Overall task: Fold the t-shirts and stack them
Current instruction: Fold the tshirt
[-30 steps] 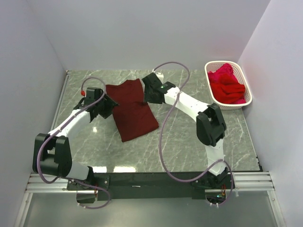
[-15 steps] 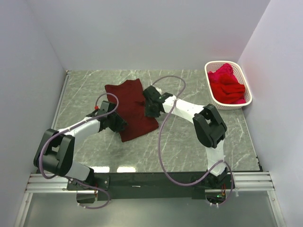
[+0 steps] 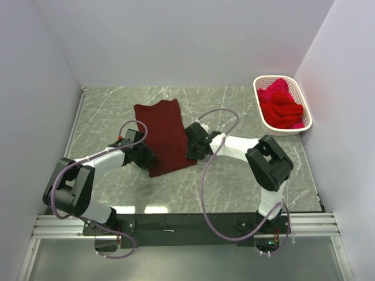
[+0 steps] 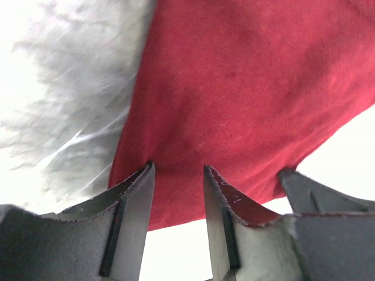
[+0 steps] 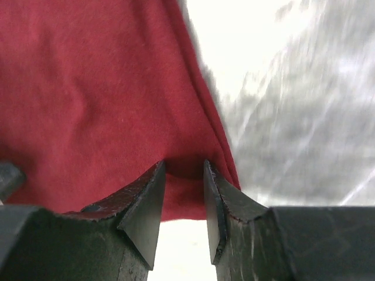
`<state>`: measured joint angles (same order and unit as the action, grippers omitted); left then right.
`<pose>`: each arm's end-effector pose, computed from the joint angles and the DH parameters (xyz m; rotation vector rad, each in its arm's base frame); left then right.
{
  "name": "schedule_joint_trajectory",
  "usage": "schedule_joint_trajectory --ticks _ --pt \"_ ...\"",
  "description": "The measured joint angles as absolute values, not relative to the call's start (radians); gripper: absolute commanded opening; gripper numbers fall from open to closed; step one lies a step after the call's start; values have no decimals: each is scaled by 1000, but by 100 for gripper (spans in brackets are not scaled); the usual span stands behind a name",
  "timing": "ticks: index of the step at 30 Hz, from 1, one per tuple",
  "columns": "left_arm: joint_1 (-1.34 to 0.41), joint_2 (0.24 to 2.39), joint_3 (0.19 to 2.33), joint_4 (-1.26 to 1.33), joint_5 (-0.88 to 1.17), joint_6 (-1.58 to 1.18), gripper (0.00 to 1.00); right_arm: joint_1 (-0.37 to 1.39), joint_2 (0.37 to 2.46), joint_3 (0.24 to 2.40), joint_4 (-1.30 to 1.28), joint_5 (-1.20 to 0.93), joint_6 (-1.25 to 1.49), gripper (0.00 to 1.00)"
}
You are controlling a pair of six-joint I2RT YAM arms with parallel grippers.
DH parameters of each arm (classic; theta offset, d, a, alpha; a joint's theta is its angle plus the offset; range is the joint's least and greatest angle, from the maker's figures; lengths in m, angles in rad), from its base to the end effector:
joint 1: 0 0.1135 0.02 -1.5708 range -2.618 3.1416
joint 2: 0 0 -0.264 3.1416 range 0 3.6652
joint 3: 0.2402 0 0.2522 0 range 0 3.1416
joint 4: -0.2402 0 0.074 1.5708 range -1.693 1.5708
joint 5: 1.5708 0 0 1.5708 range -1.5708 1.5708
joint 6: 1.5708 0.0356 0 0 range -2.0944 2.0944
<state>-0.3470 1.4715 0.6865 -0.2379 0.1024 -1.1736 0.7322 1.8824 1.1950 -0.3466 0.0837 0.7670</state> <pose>0.2494 -0.0941 0.1521 -1.0659 2.5289 -0.6333 0.2878 0.2547 0.1616 0.0770 2.6614 0.4173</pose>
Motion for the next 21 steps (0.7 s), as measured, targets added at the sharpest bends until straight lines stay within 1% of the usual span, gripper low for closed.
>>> schedule_joint_trajectory --ticks 6,12,14,16,17,18,19,21 --pt "-348 1422 662 -290 93 -1137 46 836 1721 983 -298 85 828 41" --pt "-348 1312 600 -355 98 -1102 48 914 1631 876 -279 73 896 42" --pt "-348 1277 602 -389 96 -1081 51 907 1615 867 -292 76 902 42" --pt "-348 1246 617 -433 88 -1063 58 889 1592 858 -318 82 904 43" --pt "-348 1228 633 -461 78 -1055 67 878 1575 852 -336 85 903 44" --pt "-348 1209 650 -490 60 -1046 71 869 1557 847 -349 89 903 45" --pt "-348 1185 665 -512 38 -1038 73 860 1534 841 -366 92 903 45" --pt "-348 1134 671 -533 9 -1037 73 846 1488 825 -387 104 904 48"
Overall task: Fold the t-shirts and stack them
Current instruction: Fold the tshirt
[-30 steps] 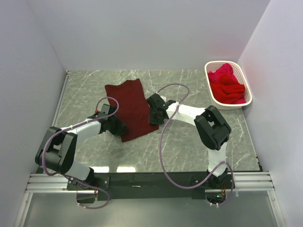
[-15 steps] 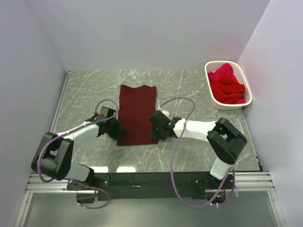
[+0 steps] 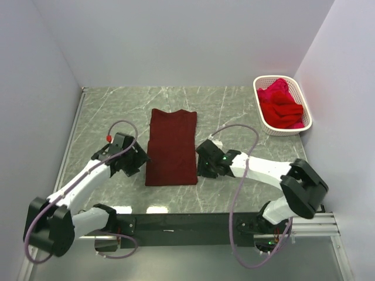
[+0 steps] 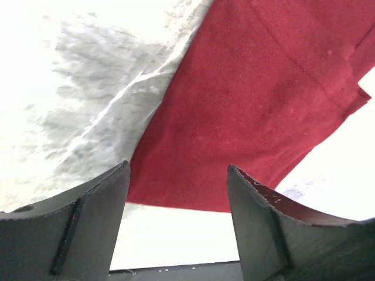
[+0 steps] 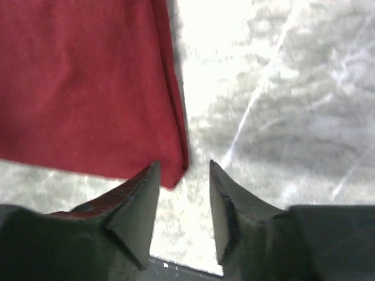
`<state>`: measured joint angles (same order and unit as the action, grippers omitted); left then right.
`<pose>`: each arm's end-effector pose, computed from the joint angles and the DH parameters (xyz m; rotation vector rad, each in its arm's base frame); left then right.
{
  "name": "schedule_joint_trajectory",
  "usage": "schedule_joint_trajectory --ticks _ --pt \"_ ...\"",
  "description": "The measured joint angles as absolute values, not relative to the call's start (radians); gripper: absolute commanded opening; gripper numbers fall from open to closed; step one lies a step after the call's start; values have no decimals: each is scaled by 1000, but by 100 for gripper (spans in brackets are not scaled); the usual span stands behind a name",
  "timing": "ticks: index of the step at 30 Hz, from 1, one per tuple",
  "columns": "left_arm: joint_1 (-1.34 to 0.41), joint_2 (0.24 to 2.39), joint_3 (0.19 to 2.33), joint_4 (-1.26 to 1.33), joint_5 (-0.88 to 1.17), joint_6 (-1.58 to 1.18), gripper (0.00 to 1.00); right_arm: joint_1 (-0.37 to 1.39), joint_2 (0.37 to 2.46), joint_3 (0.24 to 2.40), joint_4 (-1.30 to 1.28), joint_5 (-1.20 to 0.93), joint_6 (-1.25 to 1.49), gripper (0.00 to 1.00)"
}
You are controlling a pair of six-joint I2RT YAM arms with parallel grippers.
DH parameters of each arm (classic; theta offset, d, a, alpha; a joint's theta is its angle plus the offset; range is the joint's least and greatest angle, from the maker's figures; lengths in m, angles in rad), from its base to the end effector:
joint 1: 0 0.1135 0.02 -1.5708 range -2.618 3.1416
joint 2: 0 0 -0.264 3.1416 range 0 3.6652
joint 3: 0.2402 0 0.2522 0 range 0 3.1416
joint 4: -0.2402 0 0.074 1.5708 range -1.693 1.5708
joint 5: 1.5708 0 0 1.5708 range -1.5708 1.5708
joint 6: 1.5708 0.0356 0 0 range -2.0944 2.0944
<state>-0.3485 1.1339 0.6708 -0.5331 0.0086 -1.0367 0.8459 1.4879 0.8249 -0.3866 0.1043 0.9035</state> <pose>0.2009 -0.0733 0.2050 -0.8937 2.5040 -0.5104 0.1902 0.2091 0.1782 0.1150 2.6898 0.4607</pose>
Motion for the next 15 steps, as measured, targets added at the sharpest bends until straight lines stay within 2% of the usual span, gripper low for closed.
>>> schedule_joint_trajectory --ticks 3,7,15 --pt "-348 1059 612 -522 5 -1043 71 848 1419 780 -385 102 906 49" --pt "-348 1014 432 -470 71 -1072 69 881 1404 748 -385 92 923 50" --pt "-348 995 378 -360 158 -1095 64 917 1431 717 -326 80 979 51"
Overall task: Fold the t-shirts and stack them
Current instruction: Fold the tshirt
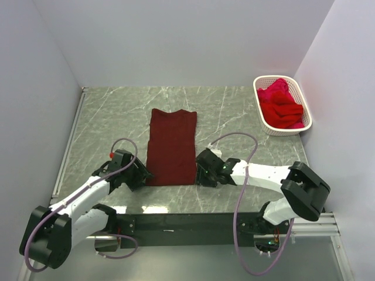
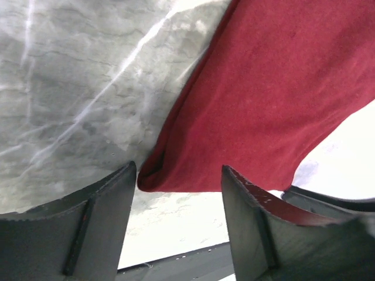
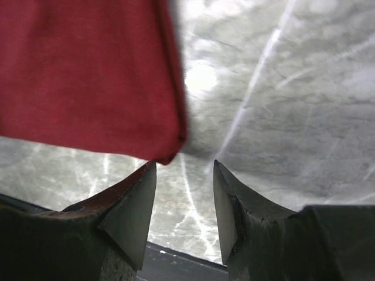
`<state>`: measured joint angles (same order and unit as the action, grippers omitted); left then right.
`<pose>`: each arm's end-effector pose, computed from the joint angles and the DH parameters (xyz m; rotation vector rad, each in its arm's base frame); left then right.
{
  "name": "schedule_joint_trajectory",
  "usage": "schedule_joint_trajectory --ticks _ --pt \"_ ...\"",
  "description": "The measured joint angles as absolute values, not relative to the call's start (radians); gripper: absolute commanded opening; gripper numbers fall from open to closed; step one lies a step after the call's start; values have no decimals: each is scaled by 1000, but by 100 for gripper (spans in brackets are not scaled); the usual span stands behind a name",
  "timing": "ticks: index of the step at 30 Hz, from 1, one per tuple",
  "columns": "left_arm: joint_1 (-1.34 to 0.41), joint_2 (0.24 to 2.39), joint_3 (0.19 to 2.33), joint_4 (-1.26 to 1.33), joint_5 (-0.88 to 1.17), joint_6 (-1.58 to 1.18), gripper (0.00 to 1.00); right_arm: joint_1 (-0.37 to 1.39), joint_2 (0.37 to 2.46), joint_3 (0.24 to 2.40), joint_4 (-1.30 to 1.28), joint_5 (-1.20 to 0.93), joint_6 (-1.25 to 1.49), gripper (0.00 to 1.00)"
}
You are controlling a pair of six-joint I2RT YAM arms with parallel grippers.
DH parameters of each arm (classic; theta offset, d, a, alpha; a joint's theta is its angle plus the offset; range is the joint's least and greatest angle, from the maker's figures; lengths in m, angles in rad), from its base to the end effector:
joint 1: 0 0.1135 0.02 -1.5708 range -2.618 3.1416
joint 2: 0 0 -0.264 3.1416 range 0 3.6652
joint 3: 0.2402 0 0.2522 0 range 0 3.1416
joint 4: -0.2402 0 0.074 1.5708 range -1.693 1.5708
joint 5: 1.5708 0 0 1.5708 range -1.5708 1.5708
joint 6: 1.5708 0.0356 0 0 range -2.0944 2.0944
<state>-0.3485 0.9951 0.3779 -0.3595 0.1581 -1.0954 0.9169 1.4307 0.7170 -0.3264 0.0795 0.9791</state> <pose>0.1596 -0.0640 0.1517 -0.9274 2.5469 -0.7093 0.1622 0.2070 0.1655 0.1139 2.7166 0.5371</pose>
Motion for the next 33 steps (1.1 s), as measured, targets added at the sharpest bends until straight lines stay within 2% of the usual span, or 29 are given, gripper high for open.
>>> schedule_joint_trajectory --ticks 13,15,18,19,22,24,33 --pt "-349 1021 368 -356 141 -1132 44 917 1473 684 -212 77 1063 45" --pt "-350 1013 361 -355 134 -1137 40 917 1477 678 -192 78 1075 39" --pt "-352 1014 351 -348 134 -1141 23 917 1481 671 -174 79 1089 30" --pt "-352 1019 346 -340 135 -1139 15 917 1481 666 -168 81 1094 27" --pt "-355 1032 344 -318 143 -1137 1 917 1481 653 -153 87 1106 8" --pt "-358 1034 344 -310 146 -1132 1 917 1477 646 -146 90 1107 0" --pt "-409 926 345 -402 146 -1129 1 964 1341 595 -204 123 1075 0"
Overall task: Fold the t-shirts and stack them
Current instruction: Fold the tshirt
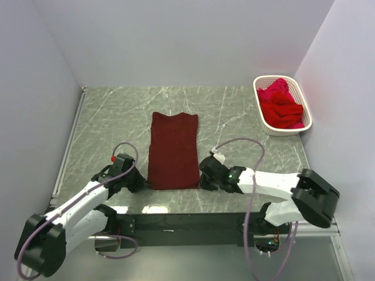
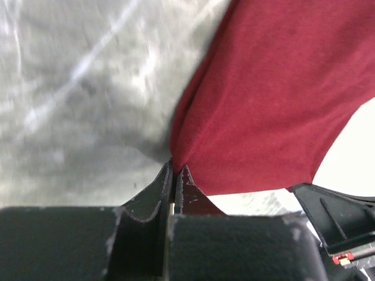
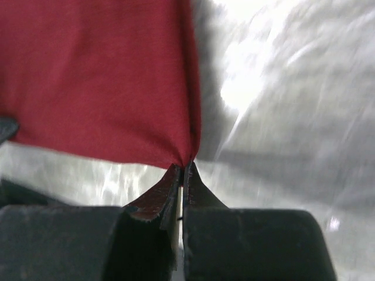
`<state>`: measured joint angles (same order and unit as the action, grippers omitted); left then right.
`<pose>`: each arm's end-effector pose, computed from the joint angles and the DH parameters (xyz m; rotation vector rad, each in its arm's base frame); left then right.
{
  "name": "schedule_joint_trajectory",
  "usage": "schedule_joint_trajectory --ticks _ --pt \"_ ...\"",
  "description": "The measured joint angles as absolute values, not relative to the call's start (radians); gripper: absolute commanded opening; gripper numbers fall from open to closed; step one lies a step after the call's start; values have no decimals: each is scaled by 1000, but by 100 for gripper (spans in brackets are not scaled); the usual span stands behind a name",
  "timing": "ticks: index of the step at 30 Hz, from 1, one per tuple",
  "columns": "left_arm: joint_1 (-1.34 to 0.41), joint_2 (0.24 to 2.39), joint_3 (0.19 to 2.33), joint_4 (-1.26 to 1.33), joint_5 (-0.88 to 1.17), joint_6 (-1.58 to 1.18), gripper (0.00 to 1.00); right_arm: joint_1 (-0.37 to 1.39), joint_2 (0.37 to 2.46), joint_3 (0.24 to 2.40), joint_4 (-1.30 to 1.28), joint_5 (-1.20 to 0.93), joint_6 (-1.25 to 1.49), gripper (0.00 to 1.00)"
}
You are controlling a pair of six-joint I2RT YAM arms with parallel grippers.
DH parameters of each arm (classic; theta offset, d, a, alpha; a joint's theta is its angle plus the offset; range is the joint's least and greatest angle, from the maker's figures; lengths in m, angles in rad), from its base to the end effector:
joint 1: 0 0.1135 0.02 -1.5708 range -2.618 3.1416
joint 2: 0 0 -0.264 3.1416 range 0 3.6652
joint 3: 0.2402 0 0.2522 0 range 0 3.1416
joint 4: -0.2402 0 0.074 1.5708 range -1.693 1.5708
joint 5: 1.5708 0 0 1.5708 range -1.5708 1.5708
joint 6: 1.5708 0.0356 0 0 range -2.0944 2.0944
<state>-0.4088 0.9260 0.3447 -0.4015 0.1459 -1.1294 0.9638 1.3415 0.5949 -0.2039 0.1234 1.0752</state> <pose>0.1444 -0.0682 0.1492 -0.9054 2.5745 -0.7178 0.1428 0.1980 0.1593 0.1994 2.6363 0.6361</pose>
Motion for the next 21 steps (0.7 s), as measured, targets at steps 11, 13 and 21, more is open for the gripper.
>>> schedule_joint_trajectory --ticks 11,13,21 --pt "-497 756 345 -556 154 -1156 1 1126 1147 558 -340 152 1101 0" --pt "-506 749 347 -572 155 -1156 1 1139 1145 551 -349 155 1111 0" --pt "-512 850 630 -640 125 -1108 1 1116 1110 652 -490 200 1108 0"
